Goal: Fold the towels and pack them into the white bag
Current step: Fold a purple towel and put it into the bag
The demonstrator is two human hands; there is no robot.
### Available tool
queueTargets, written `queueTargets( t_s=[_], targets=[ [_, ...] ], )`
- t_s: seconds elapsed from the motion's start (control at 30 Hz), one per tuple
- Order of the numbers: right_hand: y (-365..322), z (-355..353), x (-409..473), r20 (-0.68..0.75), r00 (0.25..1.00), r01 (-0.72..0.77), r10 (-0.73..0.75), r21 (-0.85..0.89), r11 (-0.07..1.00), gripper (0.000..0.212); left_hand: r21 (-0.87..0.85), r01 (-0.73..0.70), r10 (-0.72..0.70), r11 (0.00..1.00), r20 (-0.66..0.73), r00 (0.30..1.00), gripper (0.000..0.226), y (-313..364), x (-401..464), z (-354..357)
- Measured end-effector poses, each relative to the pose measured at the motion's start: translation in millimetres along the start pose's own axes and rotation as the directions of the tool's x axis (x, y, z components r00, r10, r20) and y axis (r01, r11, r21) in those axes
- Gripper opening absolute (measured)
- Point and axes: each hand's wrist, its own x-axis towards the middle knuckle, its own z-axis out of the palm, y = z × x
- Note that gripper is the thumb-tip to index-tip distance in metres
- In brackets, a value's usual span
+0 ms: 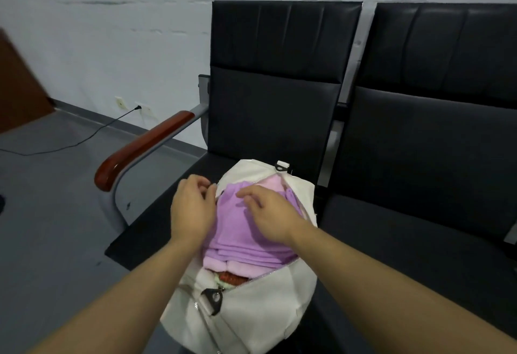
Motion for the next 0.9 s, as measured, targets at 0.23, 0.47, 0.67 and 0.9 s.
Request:
queueTargets(
  t_s=[0.23,0.47,0.67,0.9],
  targets=[
    [-5,35,6,0.277,0.958,-0.002,0.077,-0.263,0.965,0.057,0.111,0.122,-0.144,0.986,0.215,0.966,0.023,-50,0,-3],
    [5,43,9,0.246,0.957,-0.121,0.155,-0.149,0.981,0.052,0.088,0.159,-0.178,0.983,0.3,0.937,0.028,-54,4,4],
    [16,52,23,0.193,0.948,-0.271,0.253,0.077,0.959,0.082,-0.163,0.219,-0.166,0.962,0.287,0.943,0.024,-32,23,-29],
    [5,44,17,0.265,0.927,-0.308,0.264,0.142,0.941,0.076,-0.41,0.467,-0.239,0.783,0.496,0.835,0.019,20,52,-41]
  ],
)
